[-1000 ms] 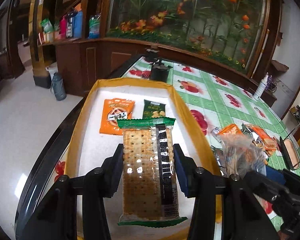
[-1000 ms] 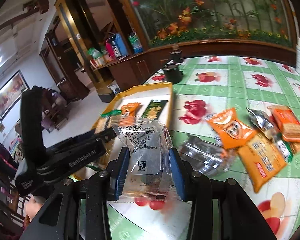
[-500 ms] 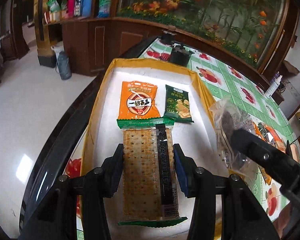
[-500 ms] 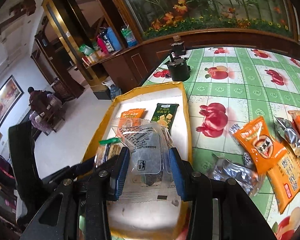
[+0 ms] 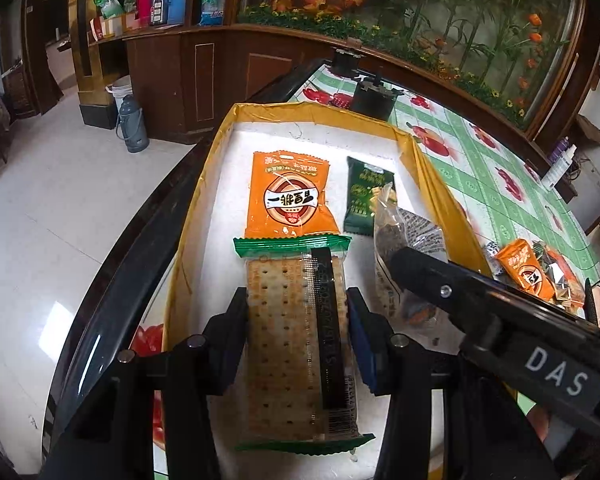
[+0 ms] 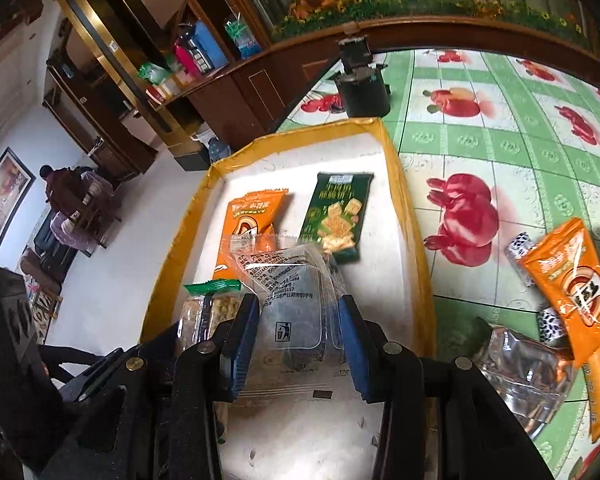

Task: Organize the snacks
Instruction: 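Lower both items into the tray and open both grippers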

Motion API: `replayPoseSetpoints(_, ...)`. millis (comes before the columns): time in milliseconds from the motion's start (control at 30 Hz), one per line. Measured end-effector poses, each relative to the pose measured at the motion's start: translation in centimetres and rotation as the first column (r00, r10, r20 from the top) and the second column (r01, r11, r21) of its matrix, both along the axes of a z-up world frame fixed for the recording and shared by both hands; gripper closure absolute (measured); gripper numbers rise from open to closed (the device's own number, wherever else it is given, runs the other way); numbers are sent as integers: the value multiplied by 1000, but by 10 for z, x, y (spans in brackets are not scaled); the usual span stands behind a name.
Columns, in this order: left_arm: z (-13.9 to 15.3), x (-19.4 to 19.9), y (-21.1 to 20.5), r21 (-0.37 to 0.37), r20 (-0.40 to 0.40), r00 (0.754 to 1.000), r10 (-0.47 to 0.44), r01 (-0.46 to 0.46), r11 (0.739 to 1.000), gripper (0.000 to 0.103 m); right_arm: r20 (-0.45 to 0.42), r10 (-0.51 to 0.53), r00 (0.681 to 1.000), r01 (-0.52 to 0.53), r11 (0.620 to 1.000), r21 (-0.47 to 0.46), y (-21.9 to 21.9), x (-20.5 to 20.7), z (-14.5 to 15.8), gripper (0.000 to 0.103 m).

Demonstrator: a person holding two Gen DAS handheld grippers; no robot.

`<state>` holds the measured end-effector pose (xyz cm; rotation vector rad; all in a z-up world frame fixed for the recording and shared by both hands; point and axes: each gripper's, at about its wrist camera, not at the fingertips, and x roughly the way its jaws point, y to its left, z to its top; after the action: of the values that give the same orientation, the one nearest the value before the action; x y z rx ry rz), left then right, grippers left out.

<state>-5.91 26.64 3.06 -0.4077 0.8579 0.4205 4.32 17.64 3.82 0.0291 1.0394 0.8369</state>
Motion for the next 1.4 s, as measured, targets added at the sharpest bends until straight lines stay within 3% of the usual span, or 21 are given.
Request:
replayPoseSetpoints(267,-2,-1,-7,53,12,1000,3,-4,999,57,46,-5,999,6,1000,-24,6,-2,-2,58)
replayPoseSetpoints(467,1,-11,-9,90,84,996,25,-32,995,57,84,1,996,1,1000,-18,6,-5,-4,56)
replayPoseSetpoints(633,6,-18,-17,149,130,990,46,-66,987,42,82,13,997,-16,999,33,0,-5,-3,54)
replayPoseSetpoints(800,10,-18,-18,171,152,987,47,-73,983,34,88,31,996,-40,994,101,-13,-7,1,50)
replayPoseSetpoints(1400,15,-15,-24,225,185,982,19,-62,972,29,60,-1,998,-10,983,184,-36,-2,16,49)
